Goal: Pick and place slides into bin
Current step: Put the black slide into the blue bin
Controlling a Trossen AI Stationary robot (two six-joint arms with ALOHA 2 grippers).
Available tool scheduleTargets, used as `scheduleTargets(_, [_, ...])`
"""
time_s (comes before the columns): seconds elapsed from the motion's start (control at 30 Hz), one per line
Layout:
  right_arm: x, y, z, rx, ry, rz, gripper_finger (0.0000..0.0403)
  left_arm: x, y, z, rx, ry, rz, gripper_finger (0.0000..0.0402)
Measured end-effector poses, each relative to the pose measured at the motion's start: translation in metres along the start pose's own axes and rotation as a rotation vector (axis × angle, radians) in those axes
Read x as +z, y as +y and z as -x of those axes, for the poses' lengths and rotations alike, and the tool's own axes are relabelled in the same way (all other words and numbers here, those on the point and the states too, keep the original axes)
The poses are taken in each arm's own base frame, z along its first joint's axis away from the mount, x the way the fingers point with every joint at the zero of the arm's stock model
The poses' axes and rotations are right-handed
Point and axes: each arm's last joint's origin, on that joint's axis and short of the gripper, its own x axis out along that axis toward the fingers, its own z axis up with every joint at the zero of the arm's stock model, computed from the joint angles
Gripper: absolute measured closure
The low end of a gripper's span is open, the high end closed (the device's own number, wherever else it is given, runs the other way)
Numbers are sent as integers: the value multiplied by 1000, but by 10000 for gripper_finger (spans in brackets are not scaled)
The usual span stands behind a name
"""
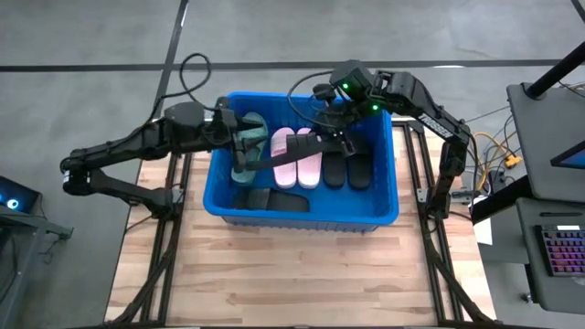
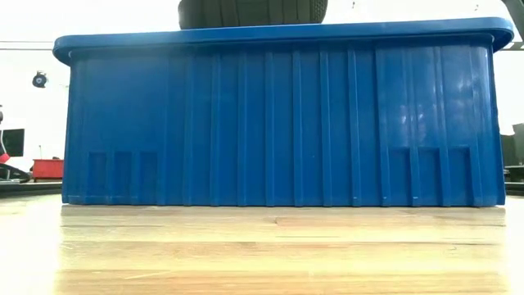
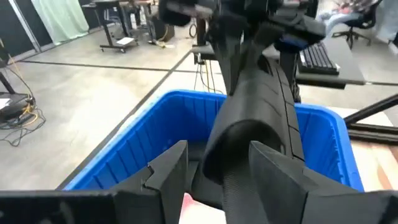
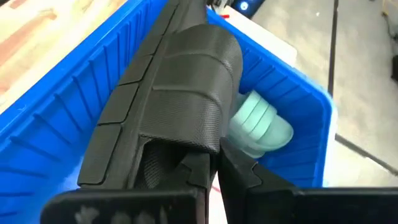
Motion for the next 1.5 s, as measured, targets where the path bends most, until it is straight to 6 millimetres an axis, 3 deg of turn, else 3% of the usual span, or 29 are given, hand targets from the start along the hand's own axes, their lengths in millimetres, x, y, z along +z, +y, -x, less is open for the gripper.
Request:
scheduleTargets(0.13, [-2,2,0,15,23,-13,392,2,3,12,40,-21,4,244])
scheduleTargets(0.3, [-3,6,11,-114,149,-12,392,-4,4,19,61,1,18,244])
scheduleTargets(0.57, [17,22,65,-142,-167,-26,392,-3,5,23,70,-11,29,244])
scheduleTargets(0.8, [26,43,74,-335,-56,1,392,-2,7,25,102,-15,15,244])
scheduleTargets(1.1, [4,64,54,-406,136,-65,392,10,13,70,119,-147,22,244])
scheduleTargets(1.23, [-6,76,38,-389,84,-36,392,11,16,88,146,-186,33,244])
scheduleTargets(1.5, [-58,113,3,-293,176,64,392,12,20,99,199,-211,52,244])
